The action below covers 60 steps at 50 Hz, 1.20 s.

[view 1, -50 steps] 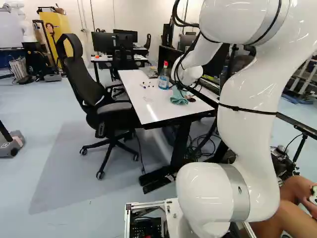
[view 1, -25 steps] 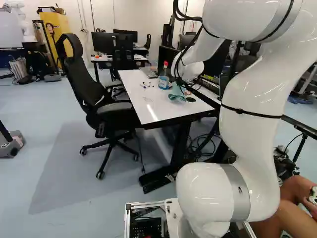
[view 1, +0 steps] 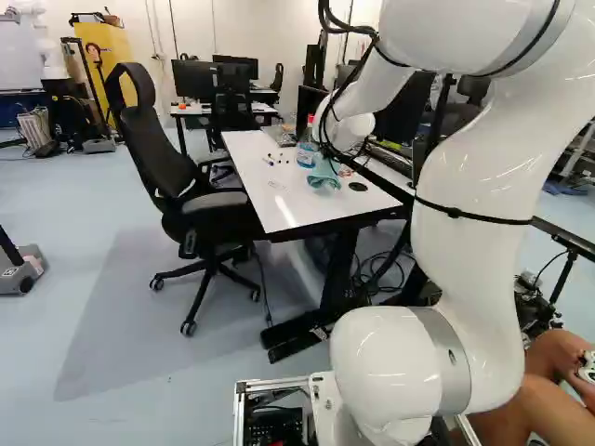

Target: Clean the table with the green towel

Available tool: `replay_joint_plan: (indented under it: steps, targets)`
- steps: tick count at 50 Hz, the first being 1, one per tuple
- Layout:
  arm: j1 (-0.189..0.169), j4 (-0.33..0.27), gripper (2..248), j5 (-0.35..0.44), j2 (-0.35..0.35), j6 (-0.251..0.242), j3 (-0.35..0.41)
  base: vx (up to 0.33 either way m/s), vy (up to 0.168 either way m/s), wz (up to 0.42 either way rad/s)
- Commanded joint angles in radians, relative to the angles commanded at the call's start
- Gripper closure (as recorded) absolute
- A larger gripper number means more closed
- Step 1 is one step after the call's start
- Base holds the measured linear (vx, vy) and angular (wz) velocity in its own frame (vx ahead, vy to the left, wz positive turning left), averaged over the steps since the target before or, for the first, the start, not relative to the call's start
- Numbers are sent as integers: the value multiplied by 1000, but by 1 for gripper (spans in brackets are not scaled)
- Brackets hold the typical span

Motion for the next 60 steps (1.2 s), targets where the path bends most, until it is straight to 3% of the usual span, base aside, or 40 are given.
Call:
replay_joint_plan:
  steps: [34, 60]
  targets:
    - [95, -15, 227, -4, -26, 0, -31, 0, 0, 0]
    - [141, 3, 227, -42, -83, 0, -98, 0, 0, 0]
